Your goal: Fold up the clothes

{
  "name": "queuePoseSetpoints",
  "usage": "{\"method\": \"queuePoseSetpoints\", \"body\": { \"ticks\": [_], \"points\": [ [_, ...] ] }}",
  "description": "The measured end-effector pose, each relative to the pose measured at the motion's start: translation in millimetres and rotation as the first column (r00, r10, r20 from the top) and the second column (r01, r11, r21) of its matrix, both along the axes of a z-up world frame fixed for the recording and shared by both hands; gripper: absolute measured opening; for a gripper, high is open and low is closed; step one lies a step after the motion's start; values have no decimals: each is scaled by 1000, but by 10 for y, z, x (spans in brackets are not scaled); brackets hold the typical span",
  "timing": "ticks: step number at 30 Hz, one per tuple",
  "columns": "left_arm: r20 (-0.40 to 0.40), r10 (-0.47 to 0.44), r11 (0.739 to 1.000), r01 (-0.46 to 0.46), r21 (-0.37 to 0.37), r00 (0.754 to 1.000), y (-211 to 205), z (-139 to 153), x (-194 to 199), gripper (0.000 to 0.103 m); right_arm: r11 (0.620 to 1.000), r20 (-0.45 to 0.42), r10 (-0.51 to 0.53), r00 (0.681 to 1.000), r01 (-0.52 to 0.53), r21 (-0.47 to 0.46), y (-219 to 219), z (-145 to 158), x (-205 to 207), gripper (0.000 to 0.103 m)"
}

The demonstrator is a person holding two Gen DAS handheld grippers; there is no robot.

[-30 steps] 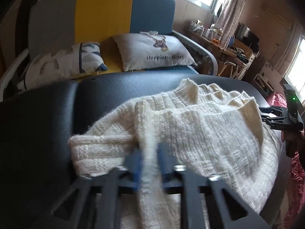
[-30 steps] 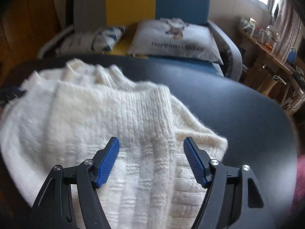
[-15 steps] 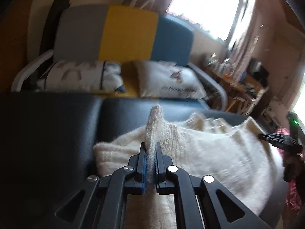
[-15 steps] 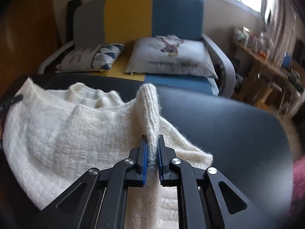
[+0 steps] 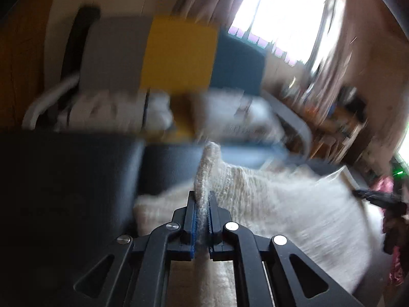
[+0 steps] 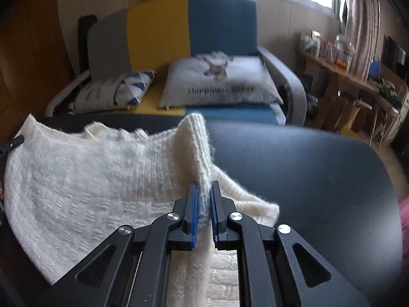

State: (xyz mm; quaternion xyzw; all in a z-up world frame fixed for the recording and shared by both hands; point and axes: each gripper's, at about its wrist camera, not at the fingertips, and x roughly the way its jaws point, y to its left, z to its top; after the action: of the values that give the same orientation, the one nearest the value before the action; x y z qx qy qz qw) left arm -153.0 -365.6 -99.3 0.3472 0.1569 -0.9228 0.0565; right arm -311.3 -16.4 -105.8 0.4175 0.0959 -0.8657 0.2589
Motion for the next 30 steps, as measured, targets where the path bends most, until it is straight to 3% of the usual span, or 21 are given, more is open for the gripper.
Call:
{"method": "queuePoseSetpoints", "body": {
  "ticks": [2,4,6,9,20,21,23,25,26,28,30],
  "points": [
    [80,-12,999,8,41,997,-20,-258,-129,6,999,66,4,998,-7,41,-51,-268,-52,9],
    [83,-21,998,17,54,996,-12,-243,-109,6,1000,41,12,999,-12,9,-15,-344,-7,10],
    [86,-36,998,31,57,996,23,-236,-65,6,999,74,-7,997,11,-46,75,-362,-5,10],
    [91,-61,997,56,61,994,92,-246,42,6,999,74,10,997,-7,-41,102,-372,80,10],
    [90,-63,990,51,129,994,331,-161,970,10,998,117,48,992,-43,-49,514,-379,965,10],
    [78,-47,994,38,106,996,341,-89,1039,10,998,120,45,992,-39,-57,550,-353,1001,11],
    [18,-35,997,34,70,999,350,141,1152,13,998,108,20,994,-14,-59,618,-262,1067,25],
    [-47,-100,994,102,26,994,434,416,1197,20,997,64,-2,998,7,-76,676,-113,1138,39],
    [-65,-157,987,155,-36,986,535,560,1172,20,996,40,-1,999,5,-89,686,-25,1182,44],
    [-59,-280,955,271,-123,958,760,694,1048,25,993,-7,29,1000,-30,-113,662,173,1298,48],
    [-26,-401,898,387,-209,916,1018,765,881,26,988,-36,95,995,-99,-116,562,320,1432,57]
  ]
}}
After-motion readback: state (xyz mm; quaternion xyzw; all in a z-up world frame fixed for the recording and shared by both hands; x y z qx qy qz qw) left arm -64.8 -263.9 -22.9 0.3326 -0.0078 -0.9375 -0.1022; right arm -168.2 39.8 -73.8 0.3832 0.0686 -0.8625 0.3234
